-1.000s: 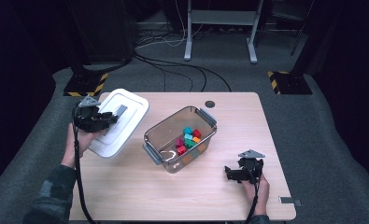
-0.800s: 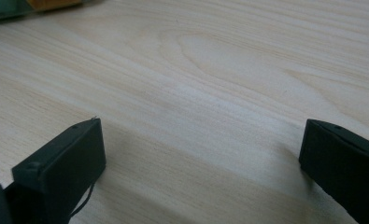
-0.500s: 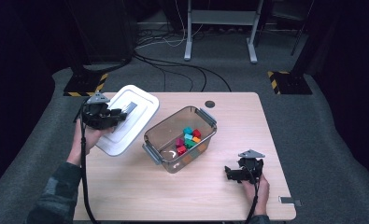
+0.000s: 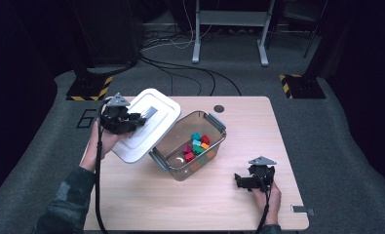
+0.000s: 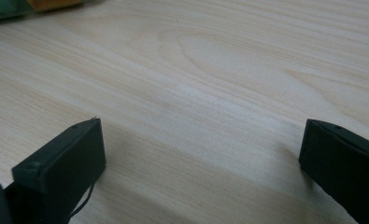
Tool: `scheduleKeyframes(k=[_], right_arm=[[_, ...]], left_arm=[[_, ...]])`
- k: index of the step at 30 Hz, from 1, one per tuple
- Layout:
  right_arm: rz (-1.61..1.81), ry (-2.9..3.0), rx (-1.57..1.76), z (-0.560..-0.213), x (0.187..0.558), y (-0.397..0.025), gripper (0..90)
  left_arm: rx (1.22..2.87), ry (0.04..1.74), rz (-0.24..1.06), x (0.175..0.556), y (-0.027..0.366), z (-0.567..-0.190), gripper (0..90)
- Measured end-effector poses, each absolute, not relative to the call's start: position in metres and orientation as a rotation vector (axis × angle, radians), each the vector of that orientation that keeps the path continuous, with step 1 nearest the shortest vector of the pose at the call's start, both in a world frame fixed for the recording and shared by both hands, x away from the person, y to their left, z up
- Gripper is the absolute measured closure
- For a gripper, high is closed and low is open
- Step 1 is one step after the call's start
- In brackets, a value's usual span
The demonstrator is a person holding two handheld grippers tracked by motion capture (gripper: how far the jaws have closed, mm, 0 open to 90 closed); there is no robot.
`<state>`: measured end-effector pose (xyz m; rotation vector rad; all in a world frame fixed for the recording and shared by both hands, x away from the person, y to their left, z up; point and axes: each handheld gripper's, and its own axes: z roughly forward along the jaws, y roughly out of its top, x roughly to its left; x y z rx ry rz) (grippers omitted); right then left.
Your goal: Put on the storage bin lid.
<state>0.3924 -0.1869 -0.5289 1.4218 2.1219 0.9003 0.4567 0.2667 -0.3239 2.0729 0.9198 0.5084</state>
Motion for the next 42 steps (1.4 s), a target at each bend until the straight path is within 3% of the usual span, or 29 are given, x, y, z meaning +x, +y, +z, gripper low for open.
scheduleKeyframes(k=[42], right_arm=[[0.902, 2.118, 1.425, -0.529, 0.393, -0.187, 0.0]], left_arm=[[2.179, 0.791, 0.402, 0.471, 0.175, -0.329, 66.6]])
